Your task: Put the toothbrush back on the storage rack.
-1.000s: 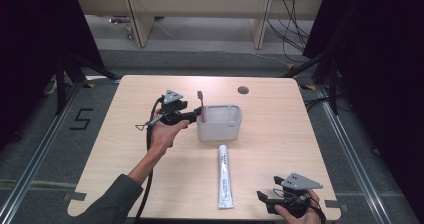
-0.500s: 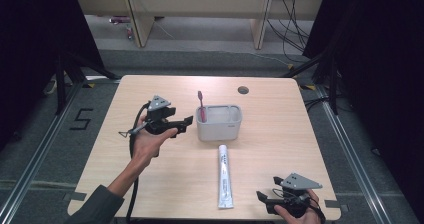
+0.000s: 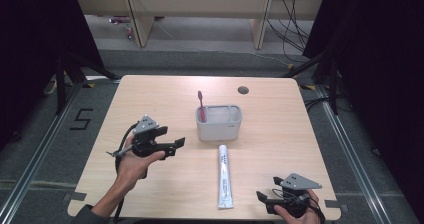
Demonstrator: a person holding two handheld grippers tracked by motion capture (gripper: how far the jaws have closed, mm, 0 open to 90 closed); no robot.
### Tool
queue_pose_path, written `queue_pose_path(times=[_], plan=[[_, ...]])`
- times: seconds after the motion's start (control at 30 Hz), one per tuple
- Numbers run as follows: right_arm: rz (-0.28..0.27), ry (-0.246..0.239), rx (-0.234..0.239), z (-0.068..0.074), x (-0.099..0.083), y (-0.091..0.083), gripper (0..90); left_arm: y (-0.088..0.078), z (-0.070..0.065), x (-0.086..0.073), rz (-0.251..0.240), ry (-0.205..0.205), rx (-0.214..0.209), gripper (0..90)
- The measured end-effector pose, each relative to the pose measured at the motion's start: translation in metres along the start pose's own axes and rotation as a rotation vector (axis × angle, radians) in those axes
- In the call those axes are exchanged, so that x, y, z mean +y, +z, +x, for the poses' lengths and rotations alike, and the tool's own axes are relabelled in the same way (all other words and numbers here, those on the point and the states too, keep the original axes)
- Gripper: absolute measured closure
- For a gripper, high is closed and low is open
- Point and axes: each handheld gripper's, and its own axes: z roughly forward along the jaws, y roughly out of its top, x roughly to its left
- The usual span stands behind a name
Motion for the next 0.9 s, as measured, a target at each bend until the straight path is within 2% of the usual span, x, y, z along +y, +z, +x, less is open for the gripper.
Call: queue_pose_path(times=[0.07, 0.1, 0.23, 0.27, 0.3, 0.33, 0.4, 0.47, 0.53, 0.57, 0.63, 0.67, 0.7, 0.73, 0.87, 0.9], plan=[[0.003, 0.005, 0.000, 0.001, 0.000, 0.000, 20.3, -0.006, 0.001, -0.014, 0.007, 0.000, -0.010, 20.0], [-0.003, -0.020, -0.005, -0.001, 0.000, 0.000, 20.3, -0.008, 0.001, -0.019, 0.014, 0.007, -0.010, 19.5], [0.003, -0.003, 0.001, 0.001, 0.000, 0.000, 20.3, -0.016, 0.004, -0.038, 0.037, 0.028, -0.027, 17.6], [0.003, -0.003, 0.001, 0.001, 0.000, 0.000, 20.3, -0.016, 0.004, -0.038, 0.037, 0.028, -0.027, 17.4], [-0.007, -0.027, -0.010, 0.000, 0.000, -0.001, 20.3, -0.018, 0.004, -0.042, 0.034, 0.023, -0.034, 17.3], [-0.009, -0.031, -0.012, -0.001, -0.001, -0.001, 20.2, -0.023, 0.006, -0.051, 0.043, 0.027, -0.033, 17.3], [0.009, -0.006, 0.002, 0.001, -0.002, -0.002, 19.4, -0.028, 0.007, -0.059, 0.040, 0.019, -0.033, 16.7], [-0.002, -0.026, -0.012, -0.001, -0.002, -0.003, 17.9, -0.032, 0.007, -0.065, 0.036, 0.014, -0.042, 16.6], [0.006, 0.016, -0.001, 0.002, -0.003, -0.004, 16.1, -0.037, 0.006, -0.070, 0.042, 0.020, -0.046, 16.7], [-0.012, 0.003, -0.009, 0.000, -0.003, -0.003, 15.7, -0.040, 0.005, -0.073, 0.045, 0.026, -0.048, 16.7], [-0.009, 0.015, 0.003, 0.001, -0.003, -0.004, 15.9, -0.043, 0.005, -0.077, 0.050, 0.039, -0.055, 16.6], [-0.020, -0.011, 0.000, -0.001, -0.003, -0.003, 16.1, -0.046, 0.004, -0.080, 0.058, 0.055, -0.048, 16.7], [-0.020, -0.013, 0.002, 0.000, -0.003, -0.003, 16.4, -0.048, 0.004, -0.083, 0.059, 0.063, -0.043, 16.7], [-0.013, 0.009, 0.011, 0.001, -0.003, -0.003, 16.7, -0.049, 0.004, -0.087, 0.059, 0.061, -0.051, 16.7], [-0.019, 0.005, 0.003, 0.001, -0.003, -0.003, 17.5, -0.056, 0.006, -0.099, 0.065, 0.061, -0.045, 16.7], [-0.016, 0.035, 0.003, 0.004, -0.003, -0.004, 18.2, -0.058, 0.006, -0.102, 0.067, 0.060, -0.037, 16.7]])
